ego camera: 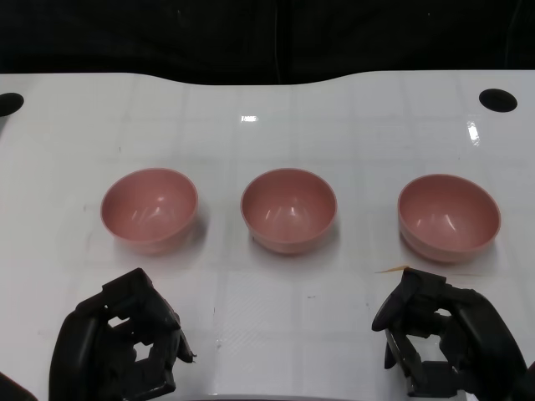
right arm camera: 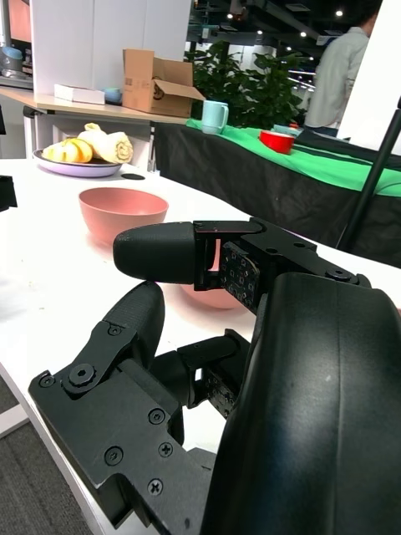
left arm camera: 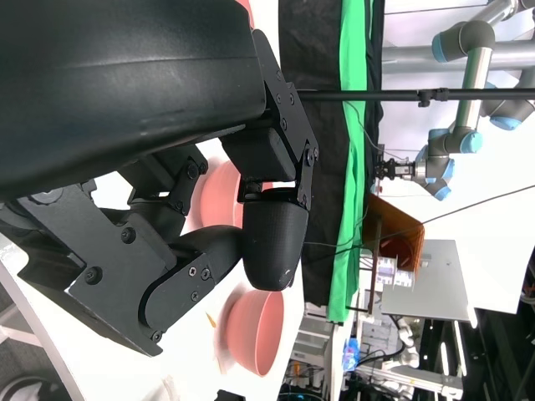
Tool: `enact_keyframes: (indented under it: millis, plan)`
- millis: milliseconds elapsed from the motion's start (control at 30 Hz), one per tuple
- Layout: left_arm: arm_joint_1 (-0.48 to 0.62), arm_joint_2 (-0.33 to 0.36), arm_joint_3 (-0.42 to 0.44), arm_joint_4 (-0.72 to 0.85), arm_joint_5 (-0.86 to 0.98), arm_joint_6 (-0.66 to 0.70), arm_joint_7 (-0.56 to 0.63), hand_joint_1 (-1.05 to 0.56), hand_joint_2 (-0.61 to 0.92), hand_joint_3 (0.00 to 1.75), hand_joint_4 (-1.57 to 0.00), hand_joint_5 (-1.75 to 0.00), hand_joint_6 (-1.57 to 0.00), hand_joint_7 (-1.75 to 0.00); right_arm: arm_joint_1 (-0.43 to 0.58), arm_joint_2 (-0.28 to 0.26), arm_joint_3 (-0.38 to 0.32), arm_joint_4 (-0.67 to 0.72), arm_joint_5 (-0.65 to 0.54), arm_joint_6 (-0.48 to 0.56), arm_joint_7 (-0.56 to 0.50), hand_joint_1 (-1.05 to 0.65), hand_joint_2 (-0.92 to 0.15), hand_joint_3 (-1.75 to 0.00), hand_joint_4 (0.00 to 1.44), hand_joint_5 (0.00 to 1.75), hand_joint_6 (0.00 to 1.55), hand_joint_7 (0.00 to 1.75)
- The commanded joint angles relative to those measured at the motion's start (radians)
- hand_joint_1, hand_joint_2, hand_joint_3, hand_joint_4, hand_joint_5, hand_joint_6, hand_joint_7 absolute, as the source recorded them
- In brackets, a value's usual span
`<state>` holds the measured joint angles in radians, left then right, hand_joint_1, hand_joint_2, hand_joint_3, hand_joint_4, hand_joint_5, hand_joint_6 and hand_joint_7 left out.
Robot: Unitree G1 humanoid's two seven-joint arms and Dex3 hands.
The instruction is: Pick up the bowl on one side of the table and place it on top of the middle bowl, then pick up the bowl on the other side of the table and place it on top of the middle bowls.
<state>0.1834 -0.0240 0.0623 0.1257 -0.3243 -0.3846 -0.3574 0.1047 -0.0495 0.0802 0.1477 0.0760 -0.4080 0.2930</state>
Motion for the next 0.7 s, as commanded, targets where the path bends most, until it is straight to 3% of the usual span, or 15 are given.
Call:
enact_keyframes:
  millis: [33, 700]
  plan:
    - [-0.001, 0.007, 0.009, -0.001, -0.002, -0.007, -0.006, -0.15, 0.43, 1.26, -0.93, -1.53, -0.93, -1.35, -0.007, -0.010, -0.012, -0.012, 0.015, 0.006, 0.002, -0.12, -0.45, -1.24, 0.79, 1.59, 0.79, 1.32]
    - [0.011, 0.009, 0.013, -0.020, -0.002, 0.015, -0.002, -0.17, 0.43, 1.21, -0.93, -1.54, -0.92, -1.36, 0.001, -0.021, -0.006, -0.033, -0.011, -0.002, -0.004, -0.12, -0.45, -1.24, 0.78, 1.57, 0.78, 1.32]
